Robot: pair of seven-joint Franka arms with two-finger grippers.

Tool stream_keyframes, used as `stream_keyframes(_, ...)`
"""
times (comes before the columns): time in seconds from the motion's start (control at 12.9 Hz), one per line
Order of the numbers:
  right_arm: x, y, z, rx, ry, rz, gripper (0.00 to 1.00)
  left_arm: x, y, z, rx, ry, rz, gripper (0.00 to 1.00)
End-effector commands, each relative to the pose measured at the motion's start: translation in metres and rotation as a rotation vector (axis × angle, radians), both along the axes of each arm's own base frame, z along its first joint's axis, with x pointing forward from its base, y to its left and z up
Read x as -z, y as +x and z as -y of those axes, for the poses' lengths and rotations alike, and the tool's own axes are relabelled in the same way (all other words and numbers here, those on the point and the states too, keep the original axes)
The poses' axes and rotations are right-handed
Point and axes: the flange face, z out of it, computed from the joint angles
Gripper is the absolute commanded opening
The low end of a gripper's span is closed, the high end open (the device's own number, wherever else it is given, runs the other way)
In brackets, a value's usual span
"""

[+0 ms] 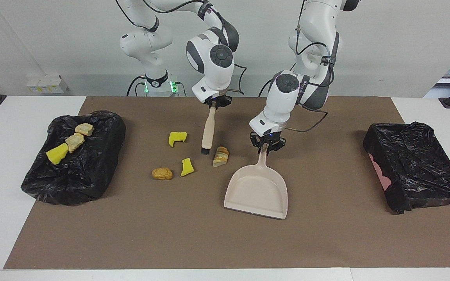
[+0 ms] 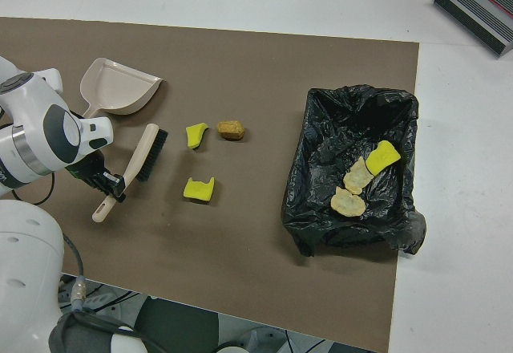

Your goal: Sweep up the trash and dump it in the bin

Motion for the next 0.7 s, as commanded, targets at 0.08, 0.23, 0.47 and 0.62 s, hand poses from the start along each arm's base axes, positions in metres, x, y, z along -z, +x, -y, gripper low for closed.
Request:
stream_keyframes(0.08,0.021,0.007,0.075,-0.027,-0.100,0.009,0.00,-0.024,0.012,-0.031,0.227,0.035,0.039,0.00)
stream_keyframes(0.23,0.030,0.029,0.118,-0.071,-0.109,0.040,0.00,-0.031,0.021,-0.059,0.394,0.063,0.040,0.00)
stream_keyframes(0.47,0.039,0.058,0.180,-0.137,-0.119,0.069,0.00,-0.028,0.025,-0.084,0.621,0.093,-0.002,0.00)
stream_keyframes(0.62,0.052,0.071,0.223,-0.200,-0.085,0.089,0.00,-0.027,0.023,-0.095,0.771,0.103,-0.025,0.00)
